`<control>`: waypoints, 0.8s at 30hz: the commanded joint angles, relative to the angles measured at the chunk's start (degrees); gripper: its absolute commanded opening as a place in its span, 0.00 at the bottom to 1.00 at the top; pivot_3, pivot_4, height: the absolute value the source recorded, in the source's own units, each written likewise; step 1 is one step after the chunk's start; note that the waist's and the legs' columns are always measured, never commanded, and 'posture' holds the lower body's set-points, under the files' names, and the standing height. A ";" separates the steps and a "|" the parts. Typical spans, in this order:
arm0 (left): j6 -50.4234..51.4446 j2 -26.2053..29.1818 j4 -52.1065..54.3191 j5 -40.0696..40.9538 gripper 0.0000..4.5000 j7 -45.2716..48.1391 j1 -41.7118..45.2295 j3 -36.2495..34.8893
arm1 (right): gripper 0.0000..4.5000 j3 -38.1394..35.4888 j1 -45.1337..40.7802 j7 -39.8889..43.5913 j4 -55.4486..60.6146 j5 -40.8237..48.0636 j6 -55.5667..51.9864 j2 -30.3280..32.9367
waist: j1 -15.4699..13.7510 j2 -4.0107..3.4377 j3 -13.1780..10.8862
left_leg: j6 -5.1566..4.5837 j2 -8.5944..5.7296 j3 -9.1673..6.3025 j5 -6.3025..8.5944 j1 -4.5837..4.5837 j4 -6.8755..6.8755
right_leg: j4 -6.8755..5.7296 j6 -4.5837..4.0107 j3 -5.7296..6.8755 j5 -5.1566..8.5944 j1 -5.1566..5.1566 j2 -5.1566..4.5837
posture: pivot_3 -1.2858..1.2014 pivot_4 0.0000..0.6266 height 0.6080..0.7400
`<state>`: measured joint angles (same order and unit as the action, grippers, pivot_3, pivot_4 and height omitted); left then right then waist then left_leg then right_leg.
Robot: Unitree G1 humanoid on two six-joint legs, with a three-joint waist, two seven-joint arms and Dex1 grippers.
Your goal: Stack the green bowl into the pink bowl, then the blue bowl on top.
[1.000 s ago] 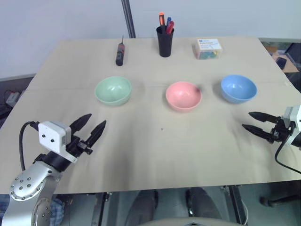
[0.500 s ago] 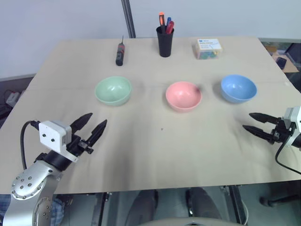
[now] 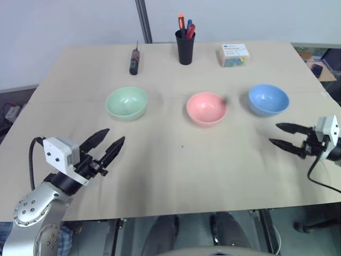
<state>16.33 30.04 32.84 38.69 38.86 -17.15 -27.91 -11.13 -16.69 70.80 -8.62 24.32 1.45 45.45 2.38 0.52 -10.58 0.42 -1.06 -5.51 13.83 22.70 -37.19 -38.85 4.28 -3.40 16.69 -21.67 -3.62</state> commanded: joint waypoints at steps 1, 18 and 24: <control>1.89 1.44 1.83 6.70 0.59 3.06 -0.56 -1.10 | 0.65 5.86 -5.80 -0.79 6.80 -4.86 0.59 0.26 | -0.07 0.00 0.00 | 0.00 0.00 -0.02 0.00 0.01 -0.01 | 0.00 0.00 0.03 0.00 0.00 0.00 | 0.52 0.24 1.00; 2.30 1.55 2.78 11.90 1.00 6.65 -1.49 -0.50 | 1.00 30.52 -31.51 -3.38 -4.81 -26.98 4.84 -12.10 | -0.16 0.02 0.00 | 0.02 -0.07 -0.40 0.00 0.11 0.04 | 0.09 -0.01 0.11 0.00 -0.06 -0.06 | 0.52 0.24 1.00; 2.59 1.85 4.03 14.65 1.00 7.40 -3.64 -1.61 | 1.00 36.47 -36.92 -5.30 -14.77 -35.63 6.63 -15.99 | -0.06 0.01 -0.01 | 0.02 -0.06 -0.45 -0.01 0.08 0.06 | 0.07 -0.02 0.13 0.01 -0.07 -0.05 | 0.52 0.24 1.00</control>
<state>20.01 31.59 34.69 52.07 45.99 -20.47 -27.62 25.08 -50.84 66.55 -22.34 -9.60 6.85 29.90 2.32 0.54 -10.59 0.45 -1.14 -5.96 13.83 22.78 -37.13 -38.78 4.26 -3.27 16.70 -21.73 -3.67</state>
